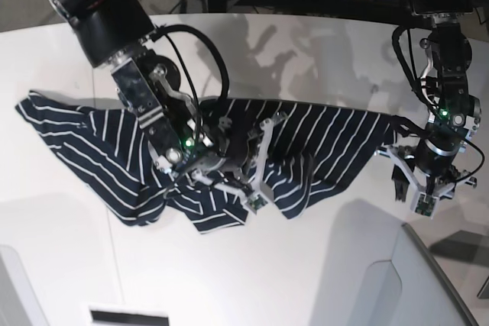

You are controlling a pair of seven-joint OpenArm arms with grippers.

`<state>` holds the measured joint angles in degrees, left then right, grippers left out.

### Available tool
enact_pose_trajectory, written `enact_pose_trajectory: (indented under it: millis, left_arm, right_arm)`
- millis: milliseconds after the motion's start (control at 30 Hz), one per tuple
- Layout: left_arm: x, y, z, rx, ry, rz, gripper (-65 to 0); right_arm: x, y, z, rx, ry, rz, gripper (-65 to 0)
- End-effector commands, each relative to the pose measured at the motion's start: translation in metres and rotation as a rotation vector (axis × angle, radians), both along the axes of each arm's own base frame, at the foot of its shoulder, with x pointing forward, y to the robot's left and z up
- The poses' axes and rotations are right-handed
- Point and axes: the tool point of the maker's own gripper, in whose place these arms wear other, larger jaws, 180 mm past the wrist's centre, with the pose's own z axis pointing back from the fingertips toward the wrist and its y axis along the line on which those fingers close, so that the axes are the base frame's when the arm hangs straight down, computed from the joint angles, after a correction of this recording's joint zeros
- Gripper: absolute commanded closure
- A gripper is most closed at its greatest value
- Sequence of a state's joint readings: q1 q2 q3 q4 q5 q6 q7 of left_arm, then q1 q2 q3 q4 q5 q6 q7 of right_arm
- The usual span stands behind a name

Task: Layout the t-shirt on the table in an organized manner, then fold the t-shirt properly
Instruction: 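Fold the held shirt section over with both grippers, then release the shirt and move both grippers to opposite shirt edges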

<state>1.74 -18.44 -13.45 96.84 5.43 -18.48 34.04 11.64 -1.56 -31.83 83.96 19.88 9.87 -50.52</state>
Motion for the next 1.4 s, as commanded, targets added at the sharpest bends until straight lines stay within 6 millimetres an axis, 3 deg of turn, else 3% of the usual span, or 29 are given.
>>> enact_pose_trajectory:
  millis: [0,167,333,500,600,700,767,867,933,1033,1167,1267,1367]
  left_arm:
    - [0.004,0.005,0.018,0.034,-0.033,-0.001,-25.7]
    - [-0.005,0.001,0.013,0.068,0.046,-0.03,-25.5]
    - [-0.005,0.002,0.013,0.068,0.045,-0.027,-25.3]
    - [-0.004,0.002,0.013,0.067,0.045,-0.026,-25.3]
    - [-0.006,0.005,0.003,0.06,0.072,-0.016,-25.3]
    - [-0.008,0.008,-0.007,0.053,0.097,-0.008,-25.3]
    - [-0.01,0.009,-0.009,0.053,0.103,-0.007,-25.3]
    - [-0.01,0.009,-0.009,0.053,0.104,-0.007,-25.3]
    - [-0.009,0.008,-0.008,0.051,0.1,-0.007,-25.3]
    - [-0.008,0.008,-0.006,0.052,0.094,-0.008,-25.3]
    - [-0.011,0.008,-0.008,0.052,0.1,-0.01,-25.3]
    - [-0.019,0.009,-0.016,0.044,0.121,-0.006,-25.0]
    - [-0.029,0.016,-0.021,0.022,0.129,0.033,-25.0]
  right_arm:
    - [0.0,0.008,0.014,0.035,-0.022,0.009,0.0]
    - [-0.041,0.007,0.003,0.025,0.062,0.03,0.0]
    - [-0.078,0.007,0.006,0.031,0.116,0.054,0.0]
    - [-0.097,0.006,0.027,0.042,0.111,0.075,0.0]
    - [-0.109,0.005,0.035,0.044,0.119,0.086,0.0]
    - [-0.126,0.0,0.03,0.034,0.157,0.09,0.0]
    - [-0.135,-0.008,0.015,0.008,0.191,0.089,-0.2]
    - [-0.137,-0.012,-0.01,-0.014,0.246,0.069,-2.0]
    - [-0.137,-0.015,-0.023,-0.044,0.278,0.072,-8.0]
    - [-0.142,-0.019,-0.028,-0.076,0.31,0.085,-19.1]
    - [-0.131,-0.022,0.006,-0.053,0.215,0.085,-25.5]
    - [-0.104,-0.026,0.031,-0.037,0.095,0.078,-25.7]
    - [-0.073,-0.027,0.019,-0.049,0.064,0.054,-25.7]
